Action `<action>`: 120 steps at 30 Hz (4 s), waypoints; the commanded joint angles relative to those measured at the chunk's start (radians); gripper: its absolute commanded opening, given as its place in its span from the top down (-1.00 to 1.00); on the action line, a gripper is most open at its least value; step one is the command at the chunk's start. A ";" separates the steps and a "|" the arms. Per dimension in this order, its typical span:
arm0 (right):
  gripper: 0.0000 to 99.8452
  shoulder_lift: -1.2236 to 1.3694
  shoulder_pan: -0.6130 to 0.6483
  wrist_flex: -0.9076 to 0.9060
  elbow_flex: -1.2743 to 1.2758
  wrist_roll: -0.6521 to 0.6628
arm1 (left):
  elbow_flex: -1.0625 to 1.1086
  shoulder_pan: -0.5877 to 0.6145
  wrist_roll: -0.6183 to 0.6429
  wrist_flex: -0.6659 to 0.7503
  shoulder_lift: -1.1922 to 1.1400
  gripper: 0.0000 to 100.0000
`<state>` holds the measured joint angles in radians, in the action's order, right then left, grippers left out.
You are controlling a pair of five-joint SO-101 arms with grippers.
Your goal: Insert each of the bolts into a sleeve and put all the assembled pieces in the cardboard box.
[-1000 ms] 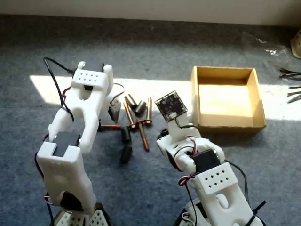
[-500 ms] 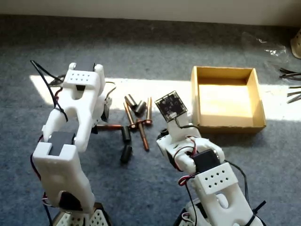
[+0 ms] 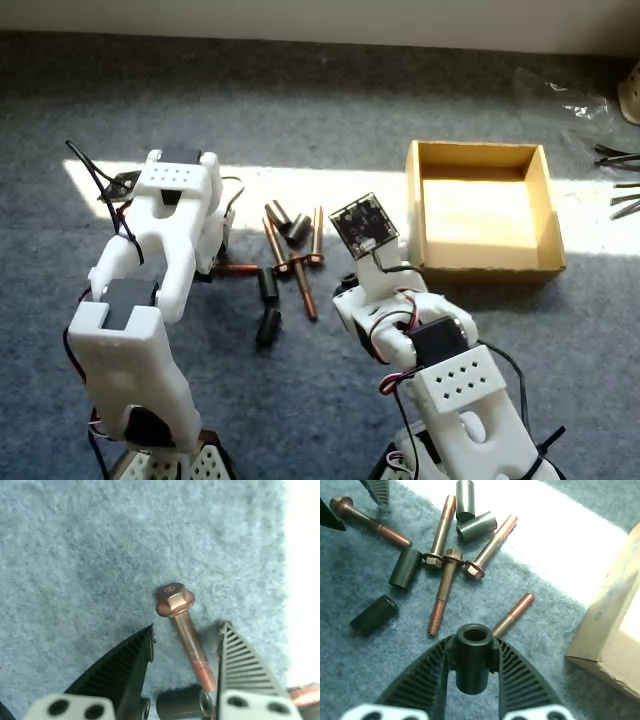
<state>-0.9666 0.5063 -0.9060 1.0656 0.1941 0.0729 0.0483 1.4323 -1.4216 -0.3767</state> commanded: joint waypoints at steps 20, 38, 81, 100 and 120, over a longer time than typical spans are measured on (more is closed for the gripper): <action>0.99 -0.022 -0.012 0.025 -0.012 0.011 | 0.091 0.071 0.092 0.115 0.012 0.59; 0.99 -0.024 -0.012 0.004 -0.013 0.011 | 0.114 0.162 0.029 0.117 0.010 0.59; 0.99 -0.022 -0.013 0.010 -0.012 0.009 | -0.532 0.056 -1.470 -0.288 -0.343 0.92; 0.99 -0.015 -0.012 0.231 0.131 0.003 | -0.786 -0.084 -1.475 -0.318 -0.090 0.99; 0.99 -0.022 -0.010 0.466 0.208 -0.161 | -0.575 -0.200 -1.461 -0.238 0.377 0.99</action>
<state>-0.9651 0.5063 -0.4672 1.2942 0.0913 -0.5838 -0.1112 -0.0345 -1.7238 -0.1266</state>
